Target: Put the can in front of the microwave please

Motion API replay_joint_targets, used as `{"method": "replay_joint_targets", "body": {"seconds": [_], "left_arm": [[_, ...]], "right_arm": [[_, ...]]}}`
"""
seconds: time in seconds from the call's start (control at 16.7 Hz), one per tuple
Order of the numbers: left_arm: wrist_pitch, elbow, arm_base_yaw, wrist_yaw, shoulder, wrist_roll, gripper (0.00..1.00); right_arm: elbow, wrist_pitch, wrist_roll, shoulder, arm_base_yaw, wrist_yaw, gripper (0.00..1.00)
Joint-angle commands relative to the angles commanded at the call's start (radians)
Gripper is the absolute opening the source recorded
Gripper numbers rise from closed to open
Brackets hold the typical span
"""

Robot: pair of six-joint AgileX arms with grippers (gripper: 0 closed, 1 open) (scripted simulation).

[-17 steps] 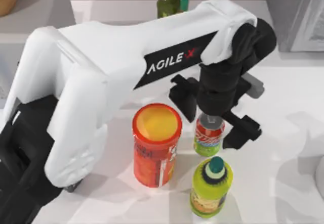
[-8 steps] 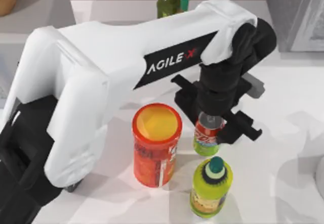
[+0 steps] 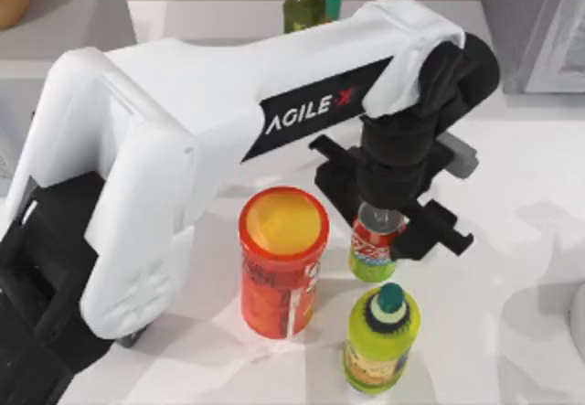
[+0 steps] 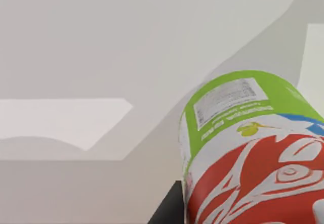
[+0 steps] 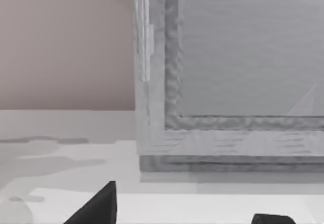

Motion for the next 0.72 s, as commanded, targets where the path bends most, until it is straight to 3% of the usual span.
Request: {"method": "replay_joint_targets", "body": {"seconds": [0.72], "left_arm": [[-0.16, 0.163, 0.0, 0.0, 0.003, 0.0, 0.0]], "right_arm": [[0.0, 0.0, 0.0, 0.0, 0.0, 0.0, 1.0]]}}
